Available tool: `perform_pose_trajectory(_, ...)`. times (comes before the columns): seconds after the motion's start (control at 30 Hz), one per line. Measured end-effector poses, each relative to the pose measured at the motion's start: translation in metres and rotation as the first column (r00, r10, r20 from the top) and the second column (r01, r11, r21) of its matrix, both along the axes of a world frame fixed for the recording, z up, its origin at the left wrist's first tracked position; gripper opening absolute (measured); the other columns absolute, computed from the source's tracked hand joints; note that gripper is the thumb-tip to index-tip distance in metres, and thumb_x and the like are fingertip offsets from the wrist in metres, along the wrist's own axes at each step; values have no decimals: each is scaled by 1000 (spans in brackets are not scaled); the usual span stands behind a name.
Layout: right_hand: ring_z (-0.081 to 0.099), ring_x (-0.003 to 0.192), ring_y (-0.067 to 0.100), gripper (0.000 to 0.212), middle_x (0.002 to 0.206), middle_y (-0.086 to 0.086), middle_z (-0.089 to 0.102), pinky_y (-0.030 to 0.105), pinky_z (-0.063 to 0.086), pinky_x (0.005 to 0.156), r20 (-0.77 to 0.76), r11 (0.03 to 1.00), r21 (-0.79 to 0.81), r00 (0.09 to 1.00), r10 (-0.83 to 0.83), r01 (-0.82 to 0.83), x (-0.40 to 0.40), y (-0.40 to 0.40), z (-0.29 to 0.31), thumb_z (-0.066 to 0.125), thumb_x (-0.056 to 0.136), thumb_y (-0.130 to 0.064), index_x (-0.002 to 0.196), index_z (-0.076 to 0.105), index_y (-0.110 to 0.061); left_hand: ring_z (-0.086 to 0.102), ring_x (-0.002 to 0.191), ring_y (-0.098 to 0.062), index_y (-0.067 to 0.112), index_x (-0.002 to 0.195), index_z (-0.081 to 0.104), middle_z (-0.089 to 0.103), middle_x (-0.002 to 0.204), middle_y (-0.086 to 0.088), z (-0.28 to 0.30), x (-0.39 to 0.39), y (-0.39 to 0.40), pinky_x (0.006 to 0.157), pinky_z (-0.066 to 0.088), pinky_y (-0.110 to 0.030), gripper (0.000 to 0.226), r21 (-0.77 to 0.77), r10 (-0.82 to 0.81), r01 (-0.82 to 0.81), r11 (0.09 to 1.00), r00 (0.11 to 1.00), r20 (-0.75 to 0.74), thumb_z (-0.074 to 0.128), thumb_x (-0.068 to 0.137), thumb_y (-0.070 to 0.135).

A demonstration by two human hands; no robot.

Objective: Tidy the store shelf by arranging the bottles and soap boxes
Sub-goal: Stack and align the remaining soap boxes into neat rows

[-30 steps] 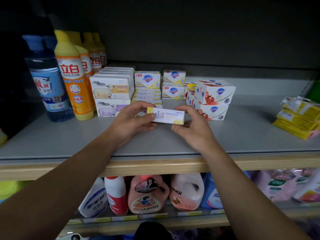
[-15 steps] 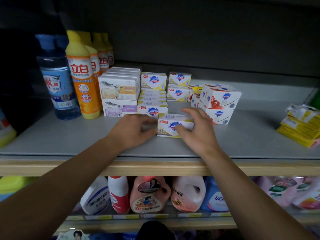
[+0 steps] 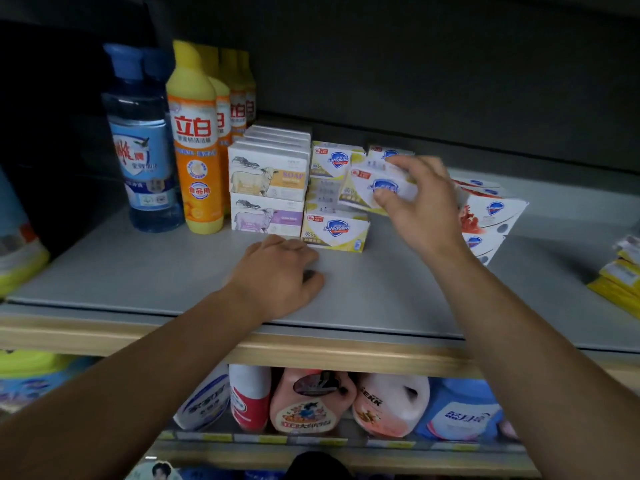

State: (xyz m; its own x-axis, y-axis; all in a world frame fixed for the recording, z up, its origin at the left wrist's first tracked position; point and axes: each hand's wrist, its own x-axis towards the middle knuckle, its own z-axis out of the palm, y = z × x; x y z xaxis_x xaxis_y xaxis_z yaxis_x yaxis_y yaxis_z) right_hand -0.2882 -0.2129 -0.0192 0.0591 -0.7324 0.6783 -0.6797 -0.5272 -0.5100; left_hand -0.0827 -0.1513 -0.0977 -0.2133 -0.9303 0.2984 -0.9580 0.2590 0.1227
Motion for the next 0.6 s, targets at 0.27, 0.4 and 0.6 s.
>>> perform_pose_trajectory(0.27,45,119,28,48,130,3,57,29,35,98,-265,998,-46,962,-62,51,44,-74,18,68,87,-29,134,58,-22,46,119,-23,28,114,62,60,124,7,-3,-1,0,98,37,-37,54,-11,28,-28,1000,997,-70,31,78,55)
perform_pose_trajectory(0.4,40,122,30,49,133,5,51,34,35,102,-389,993,7,915,-105,117,55,-93,7,65,90,-35,137,56,-24,45,119,-23,29,114,62,59,123,7,-4,0,-4,96,36,-40,54,-6,22,-23,1000,996,-81,33,77,56)
perform_pose_trajectory(0.6,37,125,32,53,136,6,48,40,37,102,-462,983,48,876,-135,177,57,-99,2,59,92,-42,143,49,-30,44,118,-23,30,114,61,58,124,7,-5,1,-5,96,36,-42,52,-5,12,-12,1000,995,-96,34,78,56)
